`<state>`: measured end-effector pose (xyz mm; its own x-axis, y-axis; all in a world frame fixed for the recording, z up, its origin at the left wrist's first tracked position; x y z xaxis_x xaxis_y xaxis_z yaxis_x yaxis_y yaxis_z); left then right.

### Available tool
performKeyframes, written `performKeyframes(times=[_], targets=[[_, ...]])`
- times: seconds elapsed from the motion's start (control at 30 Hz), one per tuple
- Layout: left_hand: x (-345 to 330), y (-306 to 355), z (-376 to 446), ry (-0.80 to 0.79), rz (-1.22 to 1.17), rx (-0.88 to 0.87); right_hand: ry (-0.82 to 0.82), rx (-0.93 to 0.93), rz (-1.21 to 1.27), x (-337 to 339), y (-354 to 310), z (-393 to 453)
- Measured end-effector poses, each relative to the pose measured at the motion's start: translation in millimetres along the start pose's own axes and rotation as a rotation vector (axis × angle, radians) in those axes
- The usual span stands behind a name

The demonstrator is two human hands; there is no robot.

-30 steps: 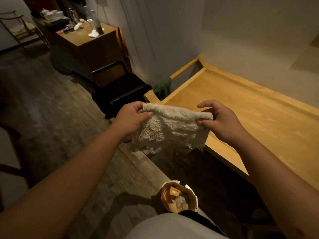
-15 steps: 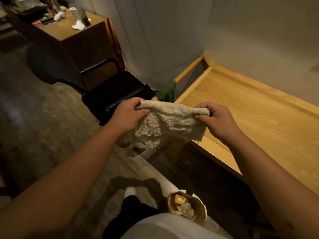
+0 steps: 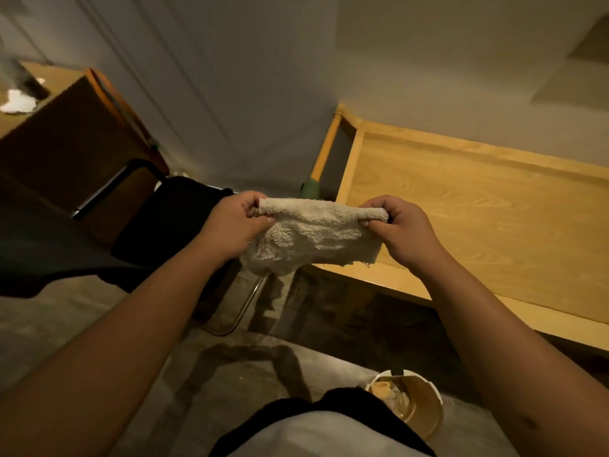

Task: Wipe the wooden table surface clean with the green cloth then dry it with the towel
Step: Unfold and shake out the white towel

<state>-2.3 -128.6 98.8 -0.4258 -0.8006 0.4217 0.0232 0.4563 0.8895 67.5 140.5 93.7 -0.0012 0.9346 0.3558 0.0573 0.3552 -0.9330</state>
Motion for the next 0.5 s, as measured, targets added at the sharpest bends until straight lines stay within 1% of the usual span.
performKeyframes(times=[0.23,0.4,0.5], targets=[[0,-1,69,-0.103,-0.020,-0.014,0.112,-0.010,-0.024,20,5,38],[-5,10,128,-0.140,0.062,-0.048,0.119,-0.029,-0.007,39,31,83],[-2,15,164,-0.127,0.097,-0.034,0.112,-0.033,-0.021,48,41,117]])
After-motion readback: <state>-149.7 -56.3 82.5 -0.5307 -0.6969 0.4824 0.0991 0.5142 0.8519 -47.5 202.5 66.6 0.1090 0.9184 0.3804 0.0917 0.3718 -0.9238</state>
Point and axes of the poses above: each hand's wrist, its own z-axis towards the middle knuckle, its own x-axis out of the back of the hand, y = z × x, the point moved 6 cm from there along z, towards the middle knuckle, and after that the axes turned 8 degrees about -y, right-handed, at the moved point
